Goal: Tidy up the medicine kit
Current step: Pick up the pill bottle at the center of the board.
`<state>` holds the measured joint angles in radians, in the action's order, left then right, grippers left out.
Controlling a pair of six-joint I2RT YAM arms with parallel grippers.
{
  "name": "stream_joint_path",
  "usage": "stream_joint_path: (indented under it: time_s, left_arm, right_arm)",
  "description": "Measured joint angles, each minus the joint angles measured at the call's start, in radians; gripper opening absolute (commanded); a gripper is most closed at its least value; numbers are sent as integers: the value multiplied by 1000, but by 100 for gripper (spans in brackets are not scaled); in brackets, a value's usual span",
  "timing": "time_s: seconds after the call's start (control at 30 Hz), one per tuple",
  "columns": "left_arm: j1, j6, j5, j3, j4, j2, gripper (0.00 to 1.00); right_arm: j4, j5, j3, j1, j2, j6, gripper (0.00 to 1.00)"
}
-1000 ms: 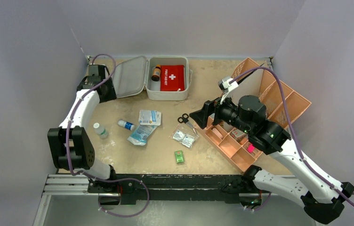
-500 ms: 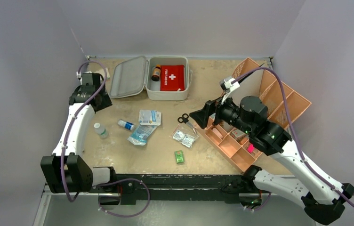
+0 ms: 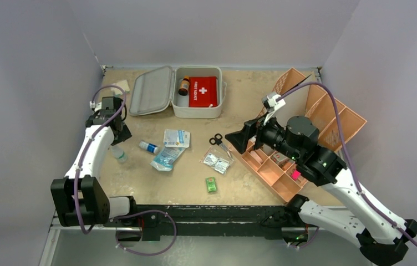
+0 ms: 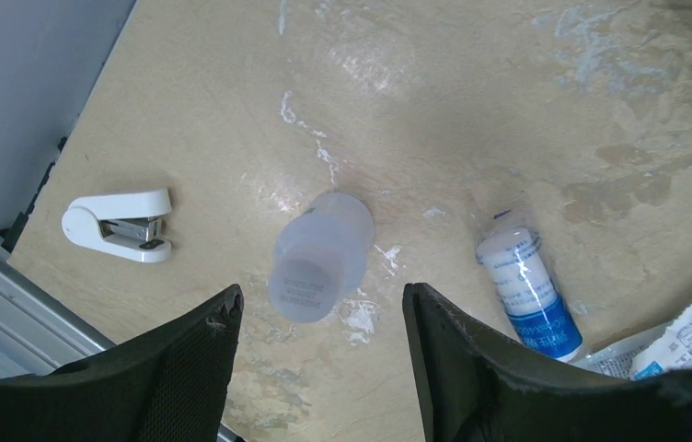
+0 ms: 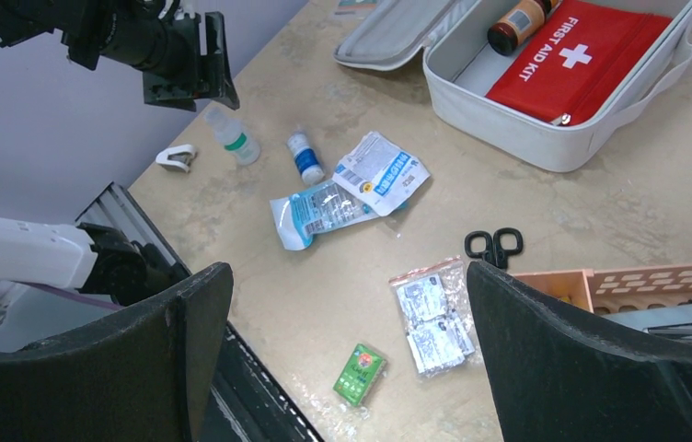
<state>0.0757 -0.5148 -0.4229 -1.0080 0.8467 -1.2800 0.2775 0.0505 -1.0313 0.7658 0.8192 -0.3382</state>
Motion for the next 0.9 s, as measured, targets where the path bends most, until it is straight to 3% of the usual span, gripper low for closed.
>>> stream_joint_path:
  time_s: [0.6, 0.9]
  left_arm:
    - [50, -24, 25, 25, -21, -80, 40]
    - [63, -14, 52, 25, -23, -79, 17]
  right_arm:
    - [18, 0, 5, 0, -26, -1, 99]
    - [18, 0, 5, 0, -26, -1, 99]
